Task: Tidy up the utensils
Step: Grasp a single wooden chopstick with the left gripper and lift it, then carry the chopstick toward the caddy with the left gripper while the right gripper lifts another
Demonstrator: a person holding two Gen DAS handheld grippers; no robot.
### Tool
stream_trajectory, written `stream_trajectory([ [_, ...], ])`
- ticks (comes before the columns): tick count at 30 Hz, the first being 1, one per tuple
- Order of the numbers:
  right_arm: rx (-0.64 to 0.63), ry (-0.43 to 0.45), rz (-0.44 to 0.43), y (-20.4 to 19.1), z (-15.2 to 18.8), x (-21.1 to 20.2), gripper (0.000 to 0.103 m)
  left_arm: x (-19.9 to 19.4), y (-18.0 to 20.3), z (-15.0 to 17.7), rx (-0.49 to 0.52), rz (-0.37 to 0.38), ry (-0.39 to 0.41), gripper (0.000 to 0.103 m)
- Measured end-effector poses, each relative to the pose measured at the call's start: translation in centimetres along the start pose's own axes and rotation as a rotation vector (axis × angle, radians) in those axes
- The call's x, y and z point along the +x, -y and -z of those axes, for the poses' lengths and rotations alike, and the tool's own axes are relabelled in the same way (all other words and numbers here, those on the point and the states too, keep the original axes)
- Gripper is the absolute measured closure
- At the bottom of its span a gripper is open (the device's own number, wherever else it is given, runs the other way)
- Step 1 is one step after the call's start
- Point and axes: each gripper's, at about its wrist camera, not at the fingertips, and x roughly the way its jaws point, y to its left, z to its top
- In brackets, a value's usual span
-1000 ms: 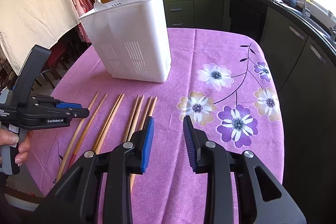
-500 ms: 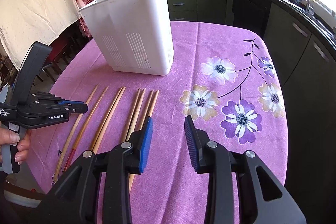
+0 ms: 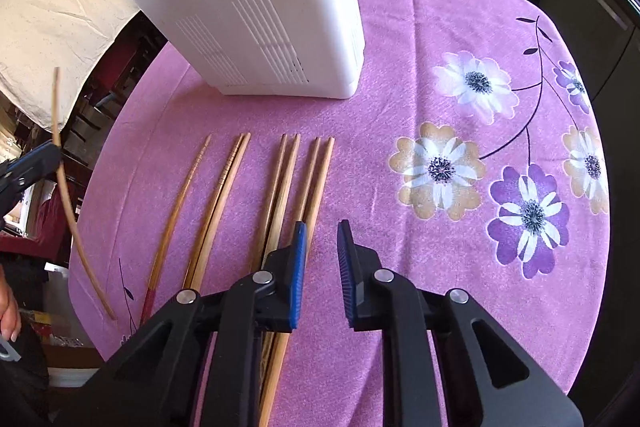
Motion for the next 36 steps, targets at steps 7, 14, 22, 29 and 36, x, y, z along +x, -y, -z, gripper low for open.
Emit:
stream_trajectory([
  [7,-0.010,-0.030,0.028,-0.9,-1.2,1.3,0.089,-3.0,-0.6,0.6,0.005,0.002,0.081,0.097],
  [14,-0.039,-0.061,0.092,-3.0,-1.3,2.1,0.089,-4.3,-1.1,1.5,0.012,0.014,0.120,0.097],
  [22,-0.106,-0.053,0.190,-6.8,-1.8,3.9,0.096,-4.9,-0.9,1.9,0.026,0.027,0.131,0.097],
  [29,-0.075,0.045,0.143,-7.0,-1.8,0.7,0.097,-5.2,-1.1,2.0,0.024,0.027,0.133,0.097],
  [36,-0.090,0.274,0.063,-7.5,0.3,-9.5,0.097,-5.8,-1.0,2.3,0.032,0.032,0.139,0.097],
])
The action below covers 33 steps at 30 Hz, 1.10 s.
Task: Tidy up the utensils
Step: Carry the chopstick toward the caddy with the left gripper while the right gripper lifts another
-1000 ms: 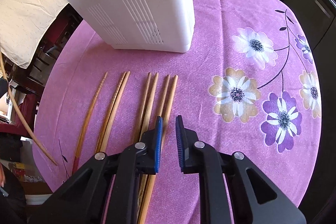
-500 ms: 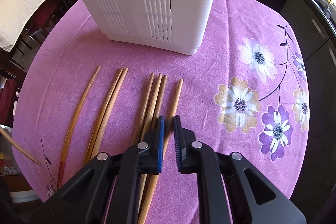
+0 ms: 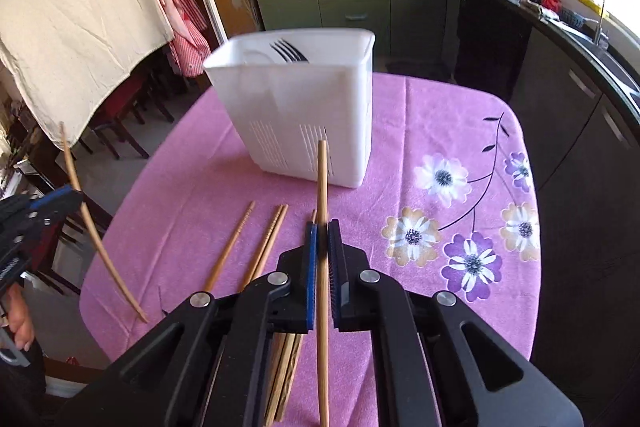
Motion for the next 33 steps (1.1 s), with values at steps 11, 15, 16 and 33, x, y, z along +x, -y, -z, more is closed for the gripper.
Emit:
stream_trajectory([
  [11,-0.024,0.158,-0.036,0.7,4.8,-10.2,0.097,-1.7,0.2,0.8,0.011,0.014,0.017,0.097],
  [15,-0.026,0.167,-0.052,0.8,5.6,-11.4,0.097,-2.4,0.3,1.2,0.017,0.024,0.022,0.097],
  [16,-0.027,0.169,-0.055,0.8,5.9,-11.6,0.097,-2.5,0.4,1.2,0.021,0.025,0.025,0.097],
  [33,-0.025,0.171,-0.057,1.2,6.2,-11.5,0.097,-3.6,1.5,0.2,0.055,0.033,0.052,0.097],
])
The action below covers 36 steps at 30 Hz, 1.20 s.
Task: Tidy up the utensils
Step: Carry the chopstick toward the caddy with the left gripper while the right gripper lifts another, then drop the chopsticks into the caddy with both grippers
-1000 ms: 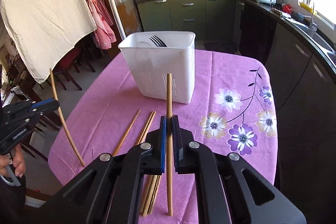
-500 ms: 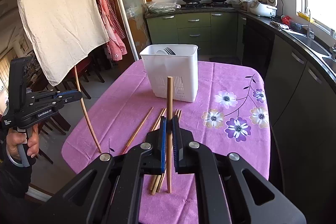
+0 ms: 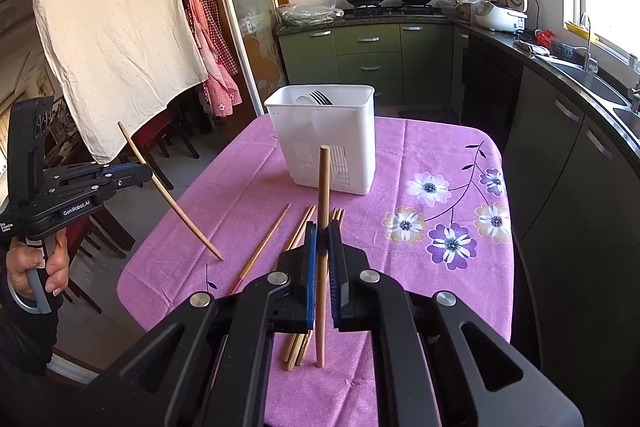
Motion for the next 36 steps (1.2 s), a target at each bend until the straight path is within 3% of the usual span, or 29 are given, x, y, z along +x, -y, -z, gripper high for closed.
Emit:
stream_trajectory([
  [7,-0.001,0.004,0.006,0.2,-0.3,-0.2,0.097,-0.2,0.8,-3.1,0.016,0.033,0.013,0.097],
  [17,0.008,-0.001,0.007,0.7,-0.5,0.0,0.097,-1.3,1.4,-12.6,0.026,0.072,0.092,0.097],
  [27,0.021,-0.002,0.003,1.6,-0.7,0.2,0.097,-0.4,2.4,-20.3,0.045,-0.010,0.231,0.097],
  [30,0.019,-0.002,-0.004,1.7,-0.7,0.3,0.097,1.2,2.5,-21.2,0.044,-0.041,0.227,0.097],
  [36,0.013,-0.001,-0.014,1.6,-1.1,0.3,0.097,6.0,1.9,-20.5,0.020,-0.024,0.135,0.097],
])
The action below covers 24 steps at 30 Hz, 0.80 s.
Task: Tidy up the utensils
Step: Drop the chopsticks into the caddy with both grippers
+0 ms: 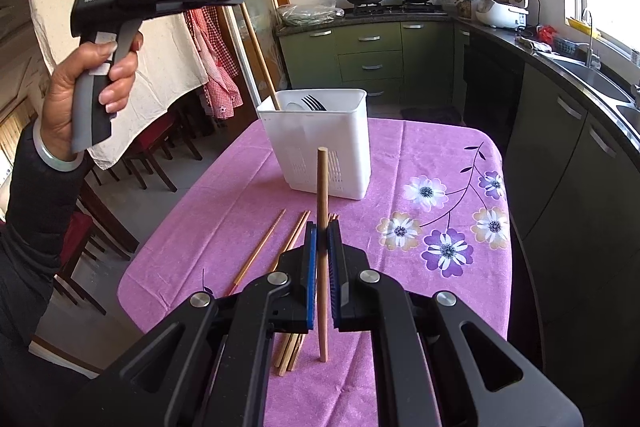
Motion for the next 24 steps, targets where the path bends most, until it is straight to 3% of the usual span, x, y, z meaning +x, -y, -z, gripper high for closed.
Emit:
stream_trajectory([
  [6,-0.006,0.030,-0.001,-0.2,-1.7,-0.6,0.097,2.9,-0.2,2.8,0.008,0.005,-0.080,0.095],
  [8,-0.014,0.045,0.000,-0.4,-2.8,-1.0,0.097,3.1,-0.3,3.5,0.004,0.014,-0.093,0.084],
  [10,-0.020,0.068,-0.001,-0.5,-4.3,-1.4,0.097,2.7,-0.7,3.9,-0.002,0.019,-0.093,0.080],
  [13,-0.023,0.124,-0.005,-0.7,-7.4,-2.3,0.097,0.8,-1.4,4.4,-0.022,0.030,-0.056,0.080],
  [18,-0.003,0.250,-0.013,-1.0,-13.8,-3.4,0.097,-4.2,-1.9,5.4,-0.022,0.014,0.037,0.070],
  [24,0.048,0.356,0.055,-1.0,-20.1,-1.4,0.097,-7.6,-2.6,7.8,-0.013,0.023,0.037,0.069],
])
